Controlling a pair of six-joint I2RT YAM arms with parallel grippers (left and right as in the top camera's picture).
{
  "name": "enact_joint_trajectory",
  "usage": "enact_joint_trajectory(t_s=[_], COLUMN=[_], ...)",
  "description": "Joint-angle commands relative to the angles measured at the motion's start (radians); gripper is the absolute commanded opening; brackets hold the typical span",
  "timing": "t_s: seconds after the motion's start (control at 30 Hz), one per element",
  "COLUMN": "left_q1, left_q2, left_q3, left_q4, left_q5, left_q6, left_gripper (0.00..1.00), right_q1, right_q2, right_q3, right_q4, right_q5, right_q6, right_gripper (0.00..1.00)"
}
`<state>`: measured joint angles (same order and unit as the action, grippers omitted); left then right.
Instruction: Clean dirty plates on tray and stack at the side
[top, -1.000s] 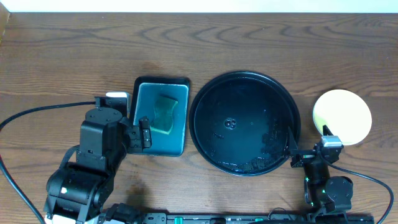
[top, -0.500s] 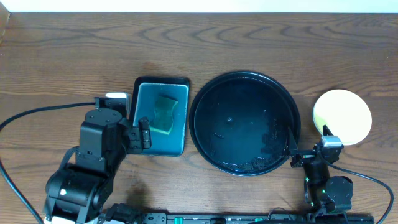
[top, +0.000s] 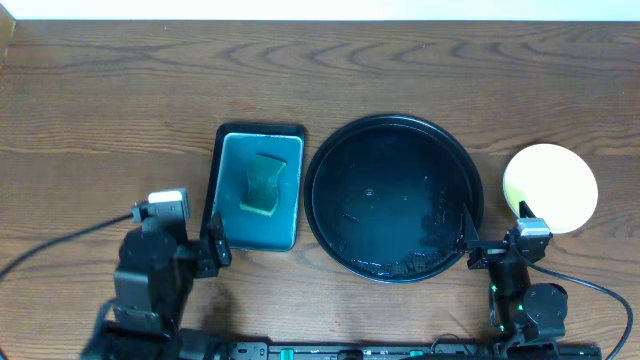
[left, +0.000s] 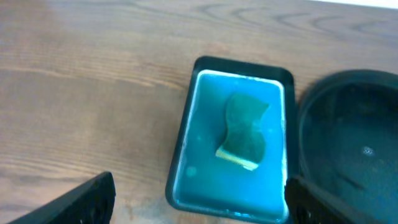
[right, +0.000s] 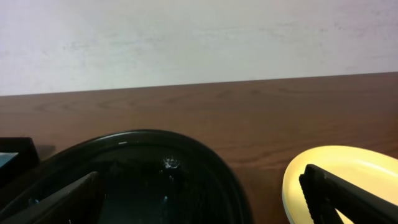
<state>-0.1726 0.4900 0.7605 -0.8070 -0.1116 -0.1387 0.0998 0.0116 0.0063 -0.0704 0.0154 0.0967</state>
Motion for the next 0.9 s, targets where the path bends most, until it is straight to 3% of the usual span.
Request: enact_joint_trajectory(t_s=[0.0,0.37,0.6,0.77,0.87], left_q1=[0.03,0.115,0.139,0.145,0.145], left_q2=[-0.109,-0.457,-0.489,-0.489,-0.489], left_q3=[-0.146,-0.608,-0.755,-0.757,-0.757], left_q4=[0.083,0.586,0.892,0.905,0.858], left_q5=[-0.004,0.105,0.105,0.104,0.099], left_q6=[-0.048,-0.099,-0.071,0.049,0.06], left_gripper=[0.88,0.88,0.88,0.88,0.88], right_q1=[-0.001,-0.001,-0.001,-0.001,-0.001], right_q2=[-0.007,-0.007,-0.007,-0.007,-0.007], right_q3=[-0.001,-0.001,-0.001,-0.001,-0.001], right_q4=[-0.004,-0.005,-0.005,-0.004,-0.005], right_q5=[-0.005,-0.005,-0.005,-0.005,-0.005], right_q6=[-0.008,-0.008,-0.008,-0.008,-0.008], right_gripper=[0.99,0.99,0.99,0.99,0.99])
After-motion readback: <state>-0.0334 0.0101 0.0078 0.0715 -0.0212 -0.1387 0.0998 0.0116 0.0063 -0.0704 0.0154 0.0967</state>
